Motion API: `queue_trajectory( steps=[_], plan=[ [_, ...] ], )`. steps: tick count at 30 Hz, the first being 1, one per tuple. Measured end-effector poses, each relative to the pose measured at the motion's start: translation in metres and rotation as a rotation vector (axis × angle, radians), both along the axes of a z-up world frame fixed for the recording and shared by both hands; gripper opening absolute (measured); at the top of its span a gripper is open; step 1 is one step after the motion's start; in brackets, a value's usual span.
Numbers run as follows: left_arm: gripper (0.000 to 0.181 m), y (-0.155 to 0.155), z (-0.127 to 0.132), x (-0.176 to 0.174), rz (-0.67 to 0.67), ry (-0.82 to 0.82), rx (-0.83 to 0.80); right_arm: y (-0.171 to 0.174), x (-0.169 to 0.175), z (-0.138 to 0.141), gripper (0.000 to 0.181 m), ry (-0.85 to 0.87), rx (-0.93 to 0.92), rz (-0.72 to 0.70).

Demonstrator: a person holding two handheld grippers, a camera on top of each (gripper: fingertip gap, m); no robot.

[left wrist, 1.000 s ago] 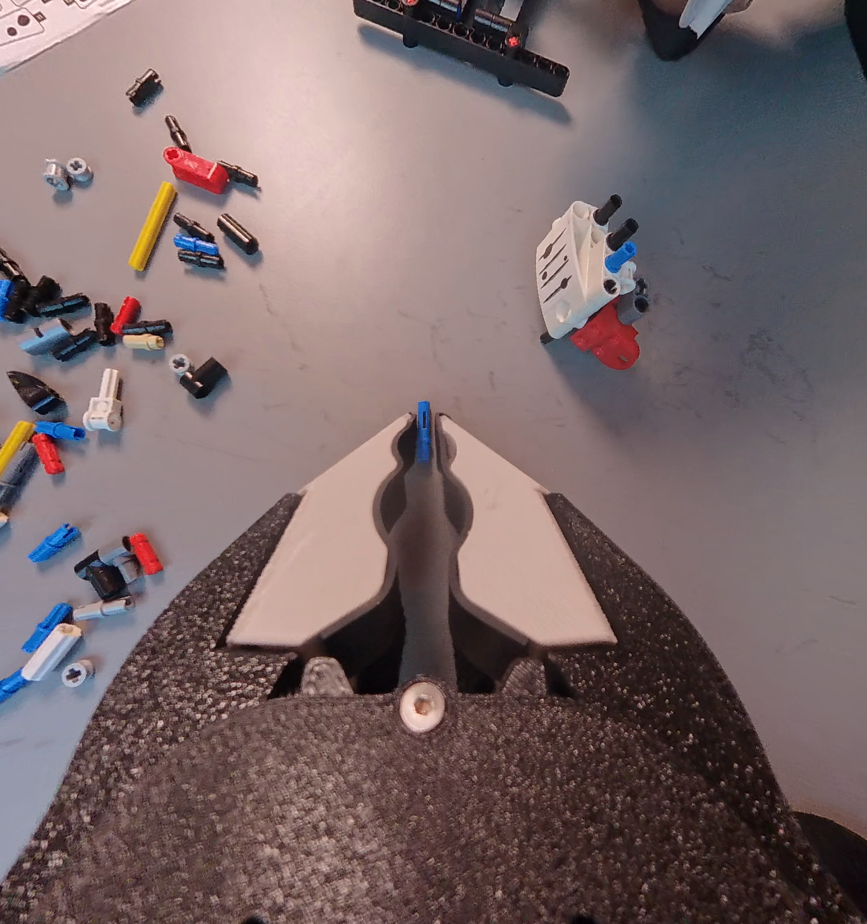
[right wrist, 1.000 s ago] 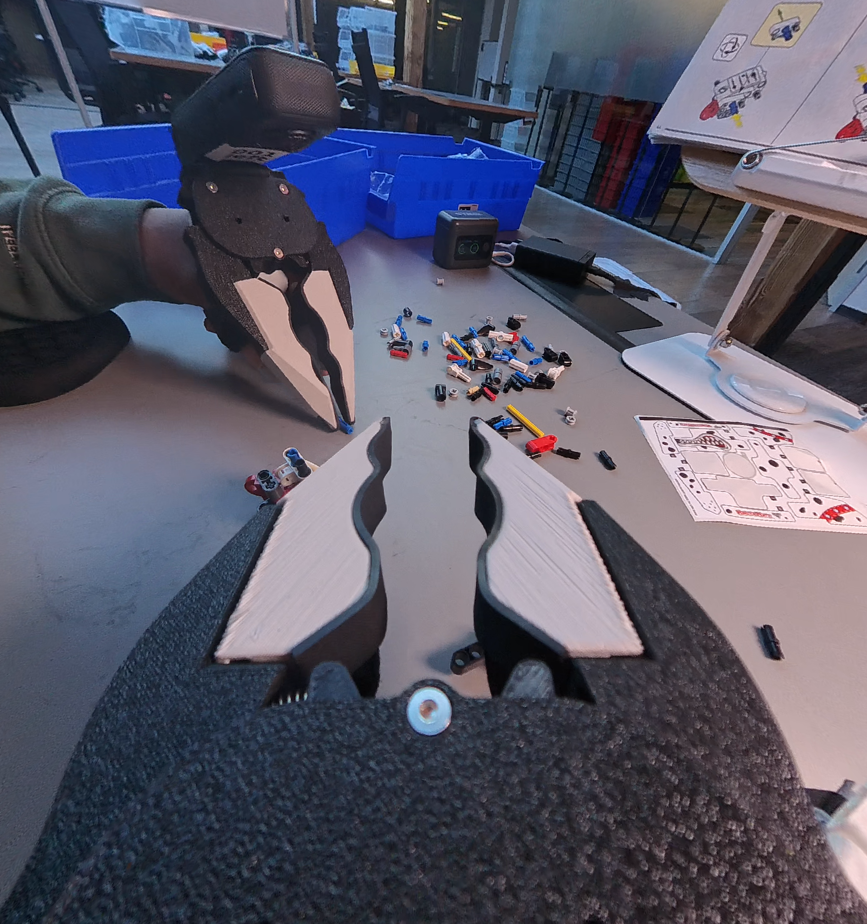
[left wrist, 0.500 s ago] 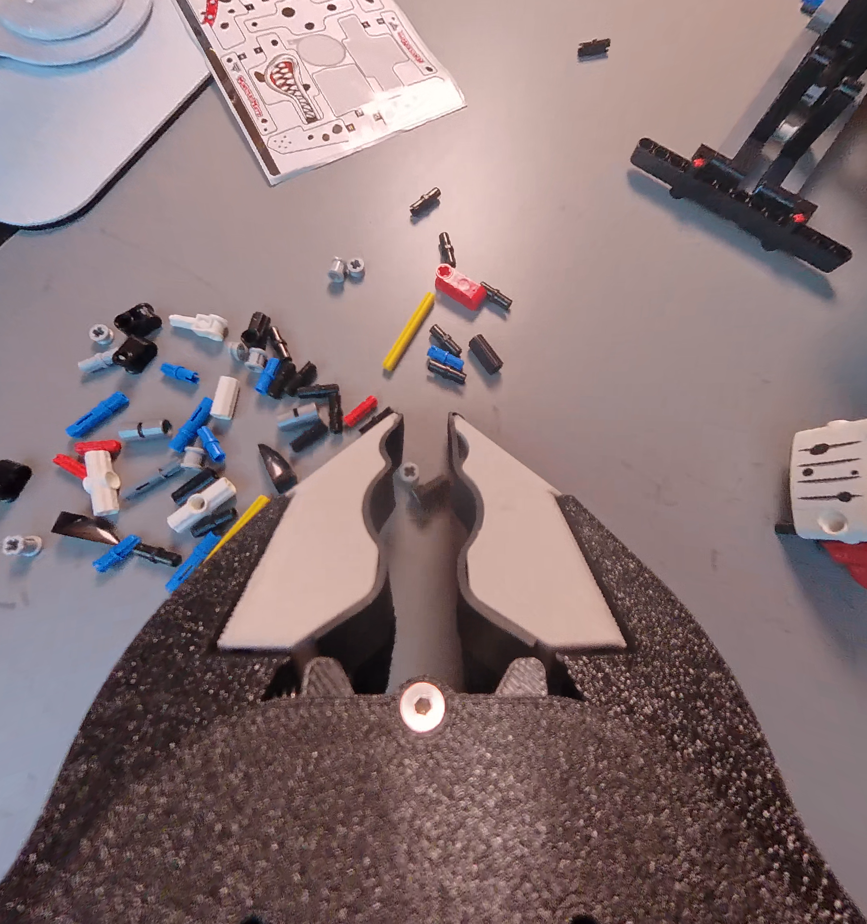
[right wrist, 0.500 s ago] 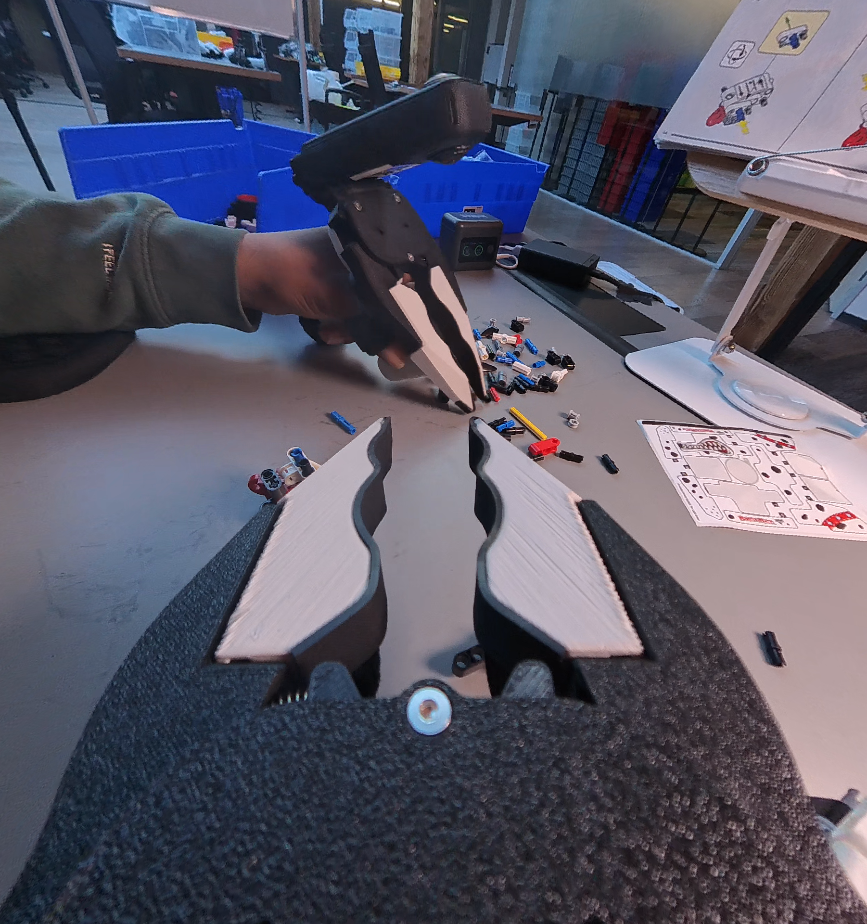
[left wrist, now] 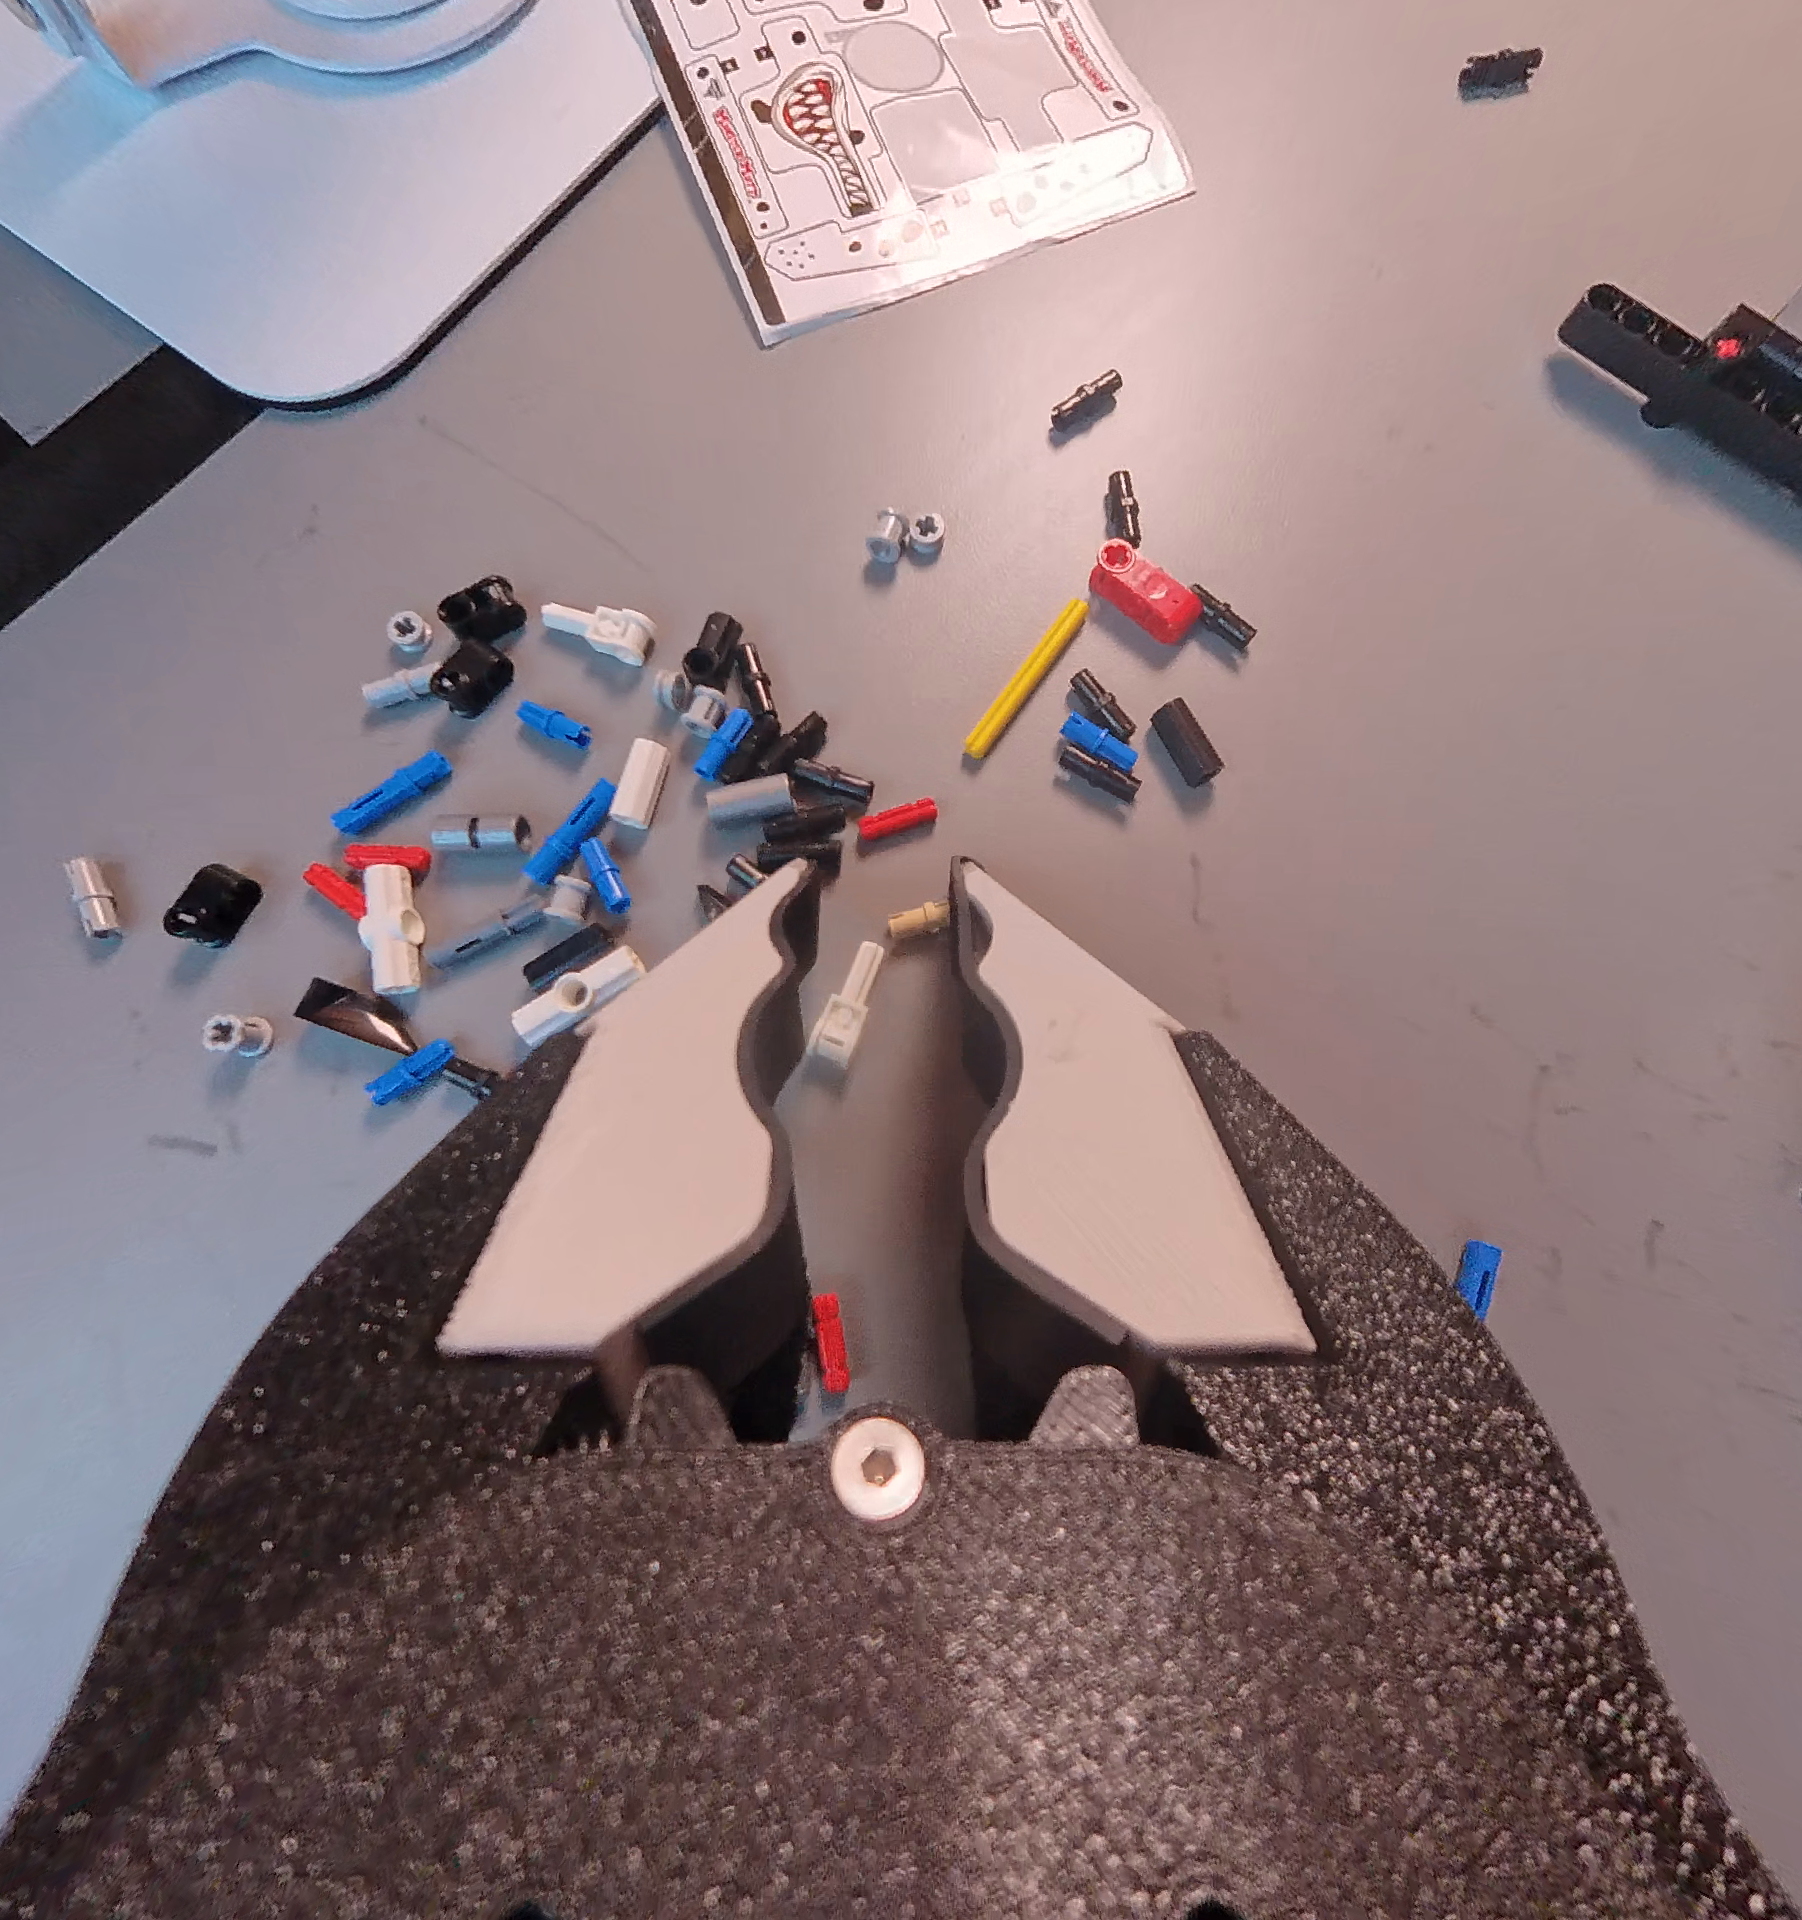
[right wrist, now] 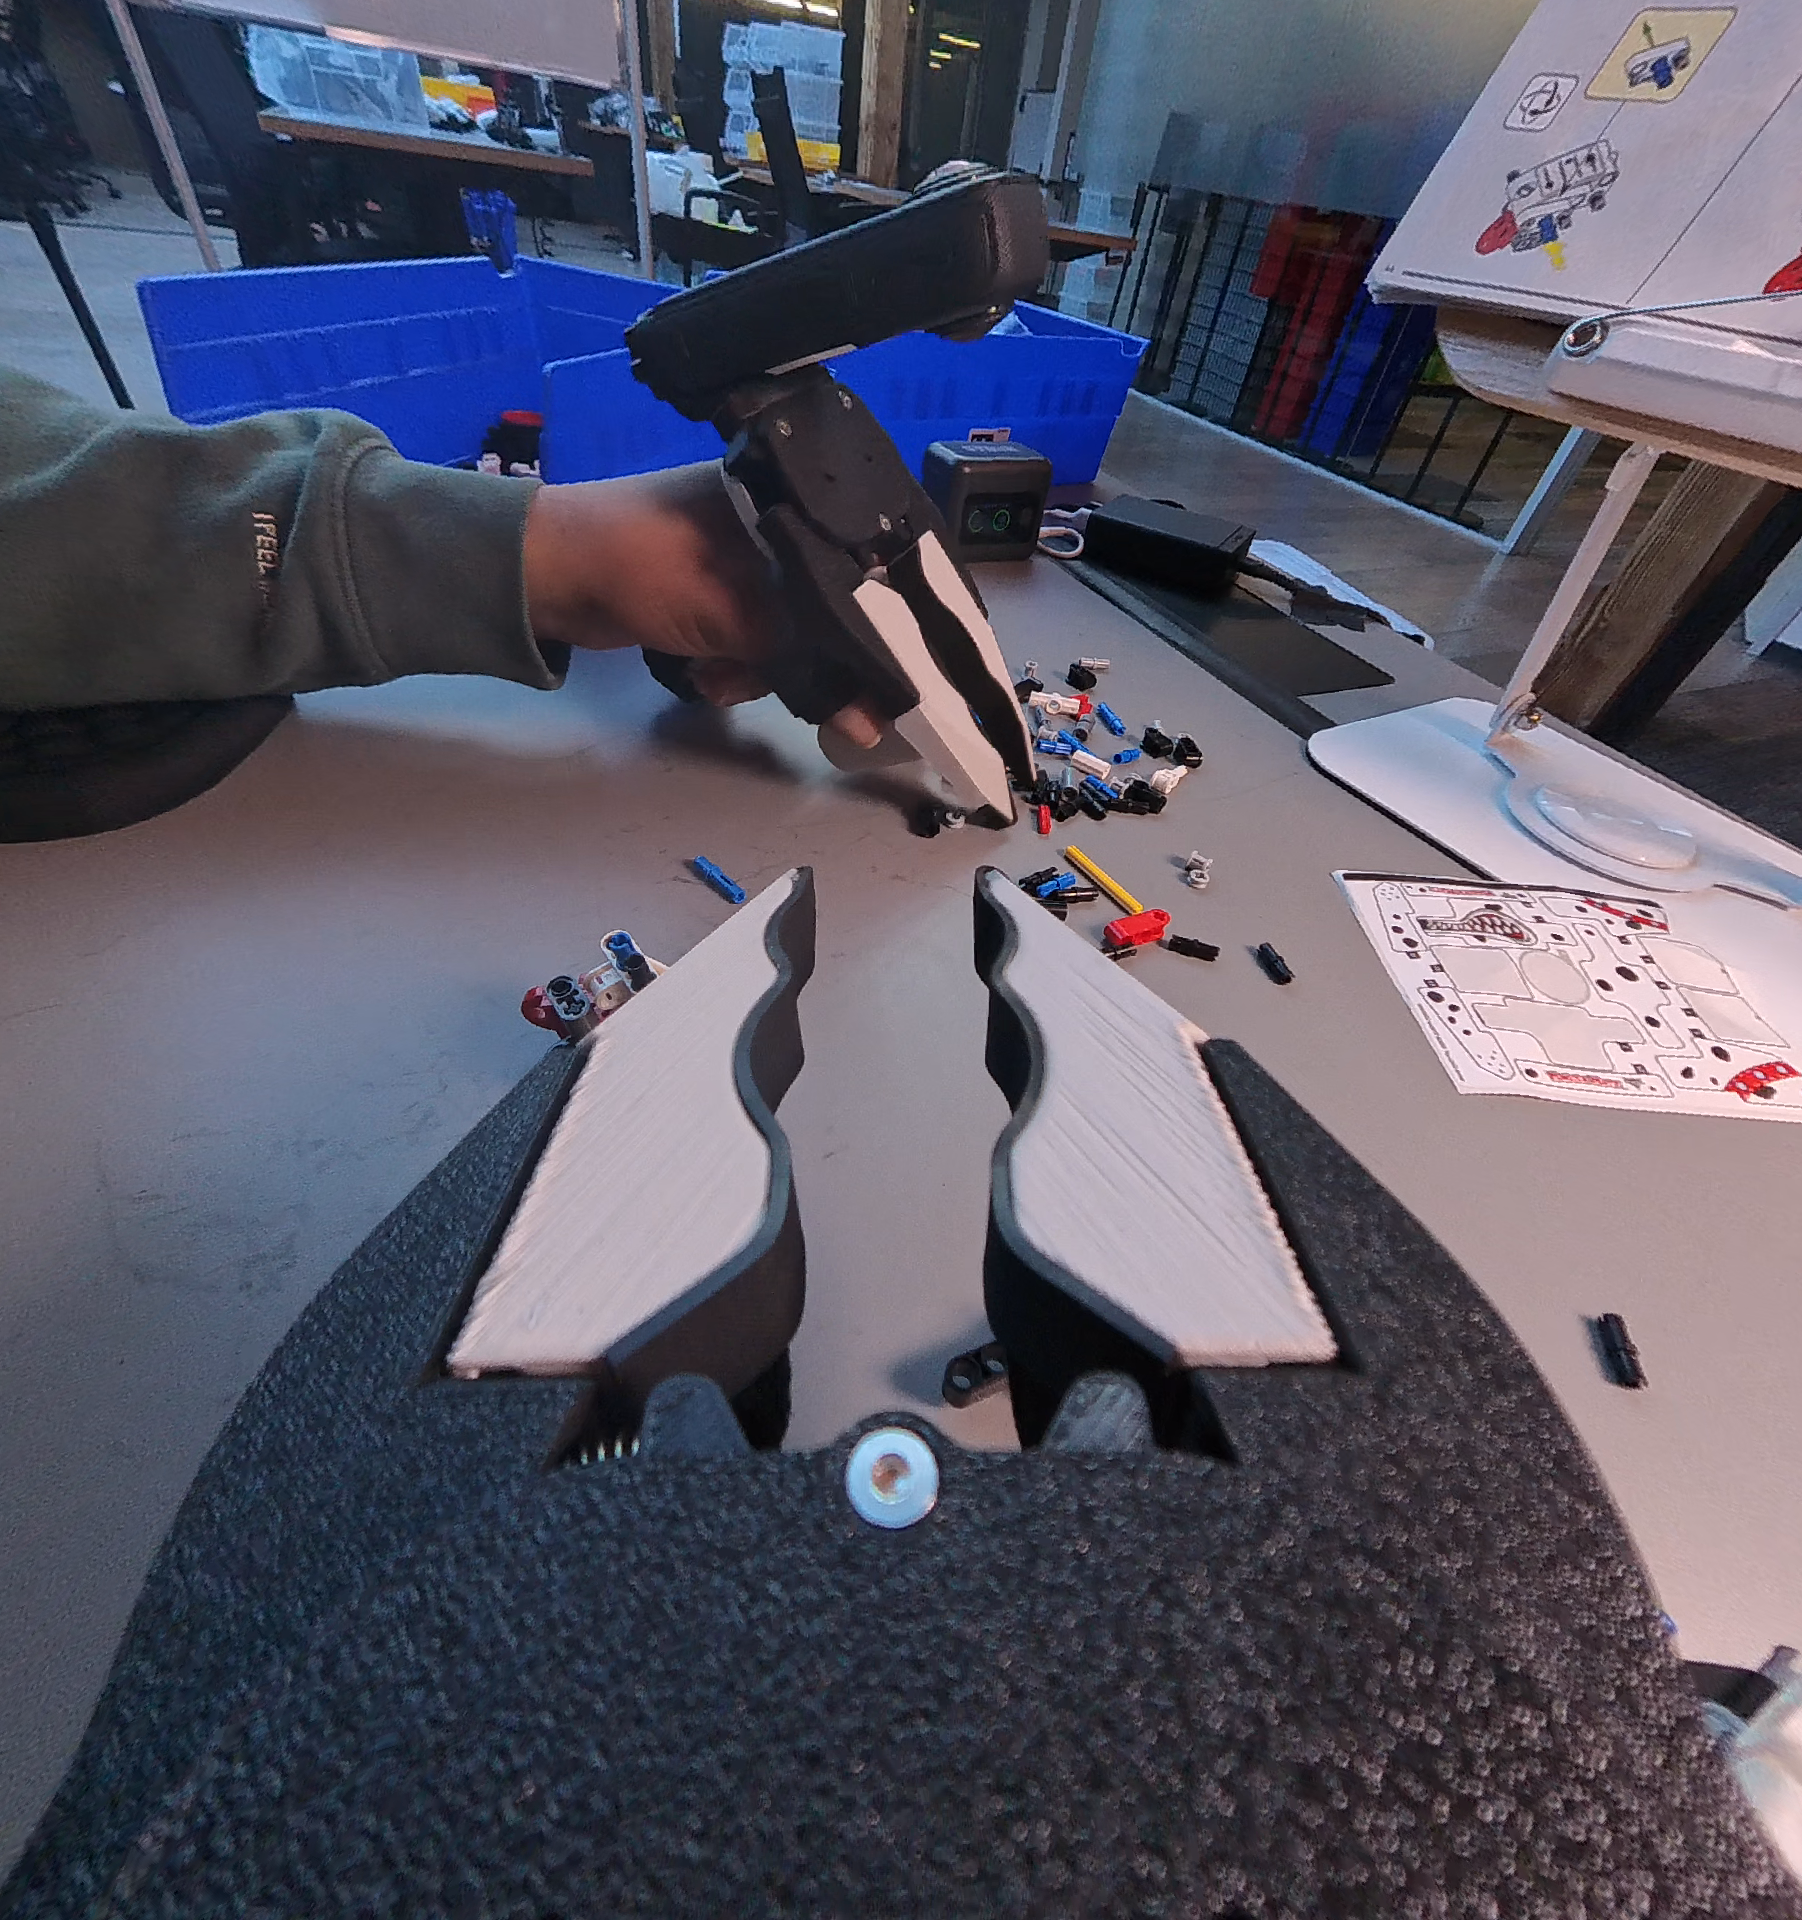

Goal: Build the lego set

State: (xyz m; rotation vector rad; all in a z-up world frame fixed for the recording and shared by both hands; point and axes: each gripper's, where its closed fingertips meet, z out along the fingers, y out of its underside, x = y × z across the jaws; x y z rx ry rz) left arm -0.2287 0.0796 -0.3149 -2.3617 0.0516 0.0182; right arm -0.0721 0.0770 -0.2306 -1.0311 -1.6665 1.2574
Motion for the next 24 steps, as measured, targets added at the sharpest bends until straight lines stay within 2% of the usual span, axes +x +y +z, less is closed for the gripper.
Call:
queue_trajectory(
  steps=[7, 13, 18, 22, 24],
  plan=[
    [0.026, 0.005, 0.003, -0.011, 0.034, 0.000, 0.012, -0.001, 0.000, 0.000, 0.030, 0.000, 0.001, 0.003],
    [0.016, 0.007, -0.002, -0.014, 0.024, -0.001, -0.011, -0.001, 0.000, 0.000, 0.030, -0.001, -0.001, 0.004],
    [0.016, 0.005, -0.001, -0.013, 0.005, 0.000, -0.021, -0.001, 0.000, 0.000, 0.030, 0.000, 0.000, 0.005],
    [0.016, 0.001, 0.012, -0.014, -0.009, 0.030, 0.030, -0.001, 0.001, 0.000, 0.030, 0.003, 0.003, 0.004],
    [0.016, -0.004, 0.026, -0.004, -0.060, 0.028, 0.072, -0.001, 0.001, 0.001, 0.030, 0.005, 0.005, 0.004]
  ],
)
